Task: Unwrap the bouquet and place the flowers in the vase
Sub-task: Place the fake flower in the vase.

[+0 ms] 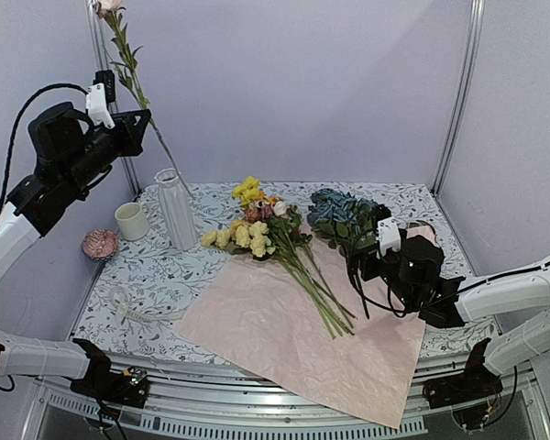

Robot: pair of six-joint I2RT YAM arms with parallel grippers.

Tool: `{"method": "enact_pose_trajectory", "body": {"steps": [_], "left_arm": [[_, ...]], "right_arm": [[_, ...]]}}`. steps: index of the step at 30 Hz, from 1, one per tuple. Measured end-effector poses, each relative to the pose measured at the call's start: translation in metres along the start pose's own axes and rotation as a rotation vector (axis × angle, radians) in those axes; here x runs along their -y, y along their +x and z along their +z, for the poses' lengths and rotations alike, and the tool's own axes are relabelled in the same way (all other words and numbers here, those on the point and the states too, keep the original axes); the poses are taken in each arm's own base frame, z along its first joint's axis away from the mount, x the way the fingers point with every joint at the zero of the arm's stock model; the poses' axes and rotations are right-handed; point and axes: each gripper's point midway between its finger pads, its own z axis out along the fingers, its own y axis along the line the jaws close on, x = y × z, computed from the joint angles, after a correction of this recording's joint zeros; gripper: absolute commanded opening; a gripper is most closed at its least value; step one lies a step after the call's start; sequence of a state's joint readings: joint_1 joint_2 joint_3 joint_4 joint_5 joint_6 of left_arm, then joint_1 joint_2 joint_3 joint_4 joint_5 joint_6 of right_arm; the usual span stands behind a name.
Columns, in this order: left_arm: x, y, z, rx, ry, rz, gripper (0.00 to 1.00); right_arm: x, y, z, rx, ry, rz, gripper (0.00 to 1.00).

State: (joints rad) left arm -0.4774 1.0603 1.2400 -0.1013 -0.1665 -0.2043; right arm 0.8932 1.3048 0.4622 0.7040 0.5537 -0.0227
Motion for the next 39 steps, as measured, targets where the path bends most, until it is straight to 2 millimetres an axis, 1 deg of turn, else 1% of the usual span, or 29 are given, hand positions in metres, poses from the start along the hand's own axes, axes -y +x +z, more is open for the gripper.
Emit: {"method": "enact_pose_trajectory", "body": {"steps": [13, 15, 19, 22, 24, 27, 33, 39], "left_arm": [[-0.024, -0.019, -0.002, 0.060, -0.126, 0.089, 0.00], [-0.027, -0.025, -0.003, 0.077, -0.142, 0.100, 0.00], [-0.032, -0.047, 0.000, 0.144, -0.177, 0.119, 0.00], [-0.035, -0.057, 0.006, 0.184, -0.197, 0.127, 0.00], [-0.037, -0.060, 0.011, 0.197, -0.210, 0.133, 0.00], [-0.044, -0.060, 0.024, 0.201, -0.235, 0.141, 0.00], [-0.059, -0.046, 0.043, 0.169, -0.274, 0.160, 0.00], [-0.074, -0.035, 0.049, 0.146, -0.305, 0.156, 0.00]], "right_arm": [[0.003, -0.001, 0.002, 0.011, 0.014, 0.011, 0.99], [0.003, -0.001, 0.002, 0.011, 0.014, 0.010, 0.99], [0.001, -0.001, 0.003, 0.011, 0.006, 0.011, 0.99], [0.000, -0.001, 0.003, 0.011, -0.003, 0.010, 0.99], [-0.001, -0.001, 0.003, 0.011, -0.004, 0.010, 0.99], [-0.001, -0.001, 0.003, 0.011, -0.005, 0.010, 0.99], [-0.001, -0.002, 0.002, 0.014, -0.005, 0.012, 0.99], [0.000, -0.005, 0.001, 0.021, -0.007, 0.016, 0.99]]}}
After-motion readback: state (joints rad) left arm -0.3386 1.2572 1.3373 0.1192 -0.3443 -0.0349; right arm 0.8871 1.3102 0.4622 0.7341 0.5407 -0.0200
